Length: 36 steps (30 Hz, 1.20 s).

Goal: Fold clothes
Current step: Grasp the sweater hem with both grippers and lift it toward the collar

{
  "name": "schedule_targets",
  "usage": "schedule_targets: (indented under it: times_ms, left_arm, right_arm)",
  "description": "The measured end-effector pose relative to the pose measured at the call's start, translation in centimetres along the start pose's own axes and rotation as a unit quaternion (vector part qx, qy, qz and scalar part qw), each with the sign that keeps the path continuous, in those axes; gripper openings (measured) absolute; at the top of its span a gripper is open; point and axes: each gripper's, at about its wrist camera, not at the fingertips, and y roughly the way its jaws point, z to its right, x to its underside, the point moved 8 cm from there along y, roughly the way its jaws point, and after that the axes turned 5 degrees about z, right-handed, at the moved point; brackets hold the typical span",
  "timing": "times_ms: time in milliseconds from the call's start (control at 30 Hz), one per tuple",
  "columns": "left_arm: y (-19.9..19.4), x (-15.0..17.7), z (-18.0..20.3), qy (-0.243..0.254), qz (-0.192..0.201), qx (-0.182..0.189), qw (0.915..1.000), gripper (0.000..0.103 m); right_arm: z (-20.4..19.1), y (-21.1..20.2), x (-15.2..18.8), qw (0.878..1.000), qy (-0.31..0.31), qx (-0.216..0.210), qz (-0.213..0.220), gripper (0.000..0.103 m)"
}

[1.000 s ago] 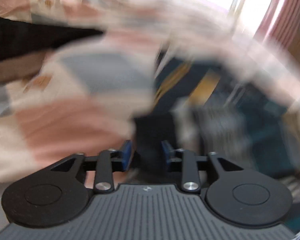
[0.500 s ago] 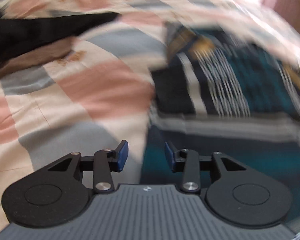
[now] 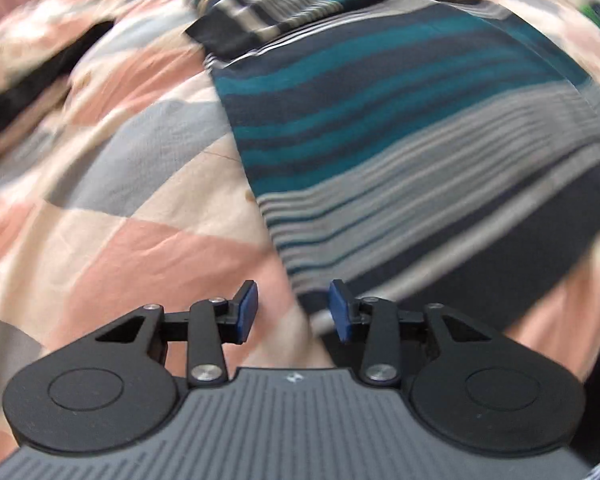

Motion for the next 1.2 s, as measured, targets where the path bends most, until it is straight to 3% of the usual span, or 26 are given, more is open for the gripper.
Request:
schedule_targets:
  times_ms: [100,200,300,400,467,533,633,700,800,867,933,967,1000,1033,1067,1100,1133,1200]
  left_arm:
    - [-1.8,1.8,1.0,0.104,0.014,-0.009,0.9945,0.035]
    - [-3.1,3.5,2.1,0.232,0.046,-0.03,0.971,0.035]
    - [-3.6,4.8,3.1,0.357,0.09,-0.053,0.9281,0.036]
    - [-2.7,6.2,4.2,0.469,0.121,-0.061,0.8726,0.037]
    - [-2.0,7.4,5.1,0.544,0.142,-0.055,0.8249,0.037]
    - [-1.0,8.7,5.6,0.608,0.16,-0.054,0.7757,0.039]
    - [0.4,10.1,5.1,0.67,0.189,-0.066,0.7148,0.039]
    - [1.1,10.2,4.8,0.697,0.212,-0.074,0.6808,0.039]
    - [2.0,10.2,4.9,0.729,0.248,-0.082,0.6322,0.039]
    - [2.6,10.0,4.9,0.739,0.268,-0.089,0.6119,0.04]
    - [3.3,9.9,5.0,0.743,0.279,-0.092,0.6018,0.04]
    - [3.4,9.8,5.2,0.741,0.279,-0.089,0.6039,0.038]
    - [3.5,9.6,5.3,0.739,0.275,-0.083,0.6095,0.033]
    - [3.3,9.4,5.3,0.734,0.265,-0.071,0.6216,0.029]
    - [3.0,9.3,5.3,0.726,0.251,-0.054,0.6377,0.016]
    - [2.3,8.9,5.4,0.711,0.238,-0.034,0.6603,0.012]
    - [1.4,8.2,5.6,0.691,0.225,-0.013,0.6865,0.012]
    - [-0.2,5.7,5.3,0.626,0.182,0.036,0.757,0.011]
  right_arm:
    - [-0.7,-1.9,0.9,1.0,-0.023,0.012,0.006,0.043]
    - [-1.5,-3.1,0.8,0.997,-0.069,0.019,0.023,0.044]
    - [-2.5,-3.1,0.4,0.989,-0.142,0.031,0.034,0.046]
    - [-3.4,-2.6,0.8,0.967,-0.248,0.046,0.042,0.051]
    - [-4.0,-1.9,1.7,0.937,-0.341,0.057,0.045,0.051]
    - [-3.9,-1.3,3.3,0.896,-0.435,0.065,0.056,0.051]
    - [-3.5,-0.3,5.5,0.822,-0.559,0.076,0.083,0.051]
    - [-3.7,0.3,6.4,0.773,-0.62,0.077,0.108,0.051]
    - [-4.5,1.0,6.3,0.719,-0.674,0.075,0.153,0.051]
    - [-5.0,1.4,6.2,0.695,-0.694,0.067,0.174,0.051]
    - [-5.1,2.1,6.5,0.663,-0.72,0.059,0.197,0.051]
    - [-5.0,2.3,6.5,0.653,-0.728,0.053,0.202,0.05]
    - [-4.9,2.5,6.5,0.65,-0.733,0.042,0.198,0.045]
    - [-4.8,2.5,6.3,0.658,-0.731,0.02,0.179,0.041]
    - [-4.8,2.2,5.7,0.674,-0.721,-0.002,0.162,0.028]
    - [-4.7,2.0,5.1,0.688,-0.71,-0.024,0.145,0.023]
    - [-4.8,1.4,3.8,0.716,-0.685,-0.055,0.123,0.02]
    - [-4.6,0.3,-0.2,0.799,-0.583,-0.143,0.048,0.018]
